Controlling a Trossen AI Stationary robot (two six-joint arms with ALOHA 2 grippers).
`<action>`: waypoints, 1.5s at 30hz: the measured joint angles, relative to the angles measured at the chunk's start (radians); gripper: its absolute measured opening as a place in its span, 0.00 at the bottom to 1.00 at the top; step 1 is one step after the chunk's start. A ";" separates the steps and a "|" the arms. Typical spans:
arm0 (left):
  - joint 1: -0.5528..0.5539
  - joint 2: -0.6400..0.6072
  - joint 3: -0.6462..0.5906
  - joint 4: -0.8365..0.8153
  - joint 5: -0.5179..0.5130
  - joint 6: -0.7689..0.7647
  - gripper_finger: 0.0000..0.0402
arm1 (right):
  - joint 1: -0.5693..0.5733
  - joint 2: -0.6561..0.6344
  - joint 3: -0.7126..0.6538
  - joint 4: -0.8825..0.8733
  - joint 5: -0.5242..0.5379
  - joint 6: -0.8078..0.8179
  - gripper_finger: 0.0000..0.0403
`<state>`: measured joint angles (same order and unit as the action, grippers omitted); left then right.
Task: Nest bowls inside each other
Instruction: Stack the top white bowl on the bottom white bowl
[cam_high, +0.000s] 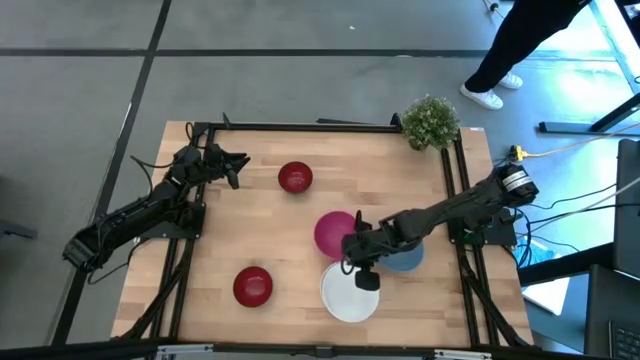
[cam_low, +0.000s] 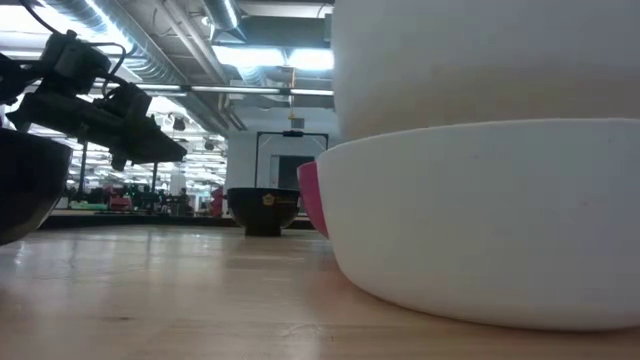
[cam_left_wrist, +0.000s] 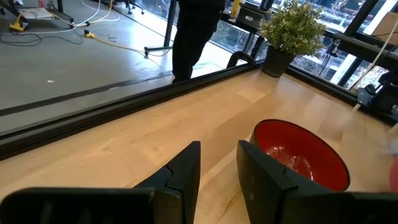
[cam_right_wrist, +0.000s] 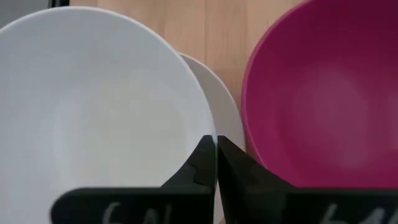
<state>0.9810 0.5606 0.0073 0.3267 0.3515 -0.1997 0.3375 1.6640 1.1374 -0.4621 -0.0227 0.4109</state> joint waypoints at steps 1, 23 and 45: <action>0.000 0.000 0.000 0.000 0.000 0.000 0.25 | -0.004 0.000 0.000 -0.002 0.000 -0.004 0.01; 0.000 0.000 0.000 0.000 0.000 0.000 0.25 | -0.034 0.001 0.000 -0.011 -0.006 0.002 0.03; 0.000 0.000 0.000 0.000 0.000 0.000 0.25 | -0.026 0.002 0.000 0.023 -0.016 0.087 0.14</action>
<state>0.9810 0.5606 0.0073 0.3264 0.3515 -0.1997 0.3119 1.6665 1.1374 -0.4394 -0.0391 0.4981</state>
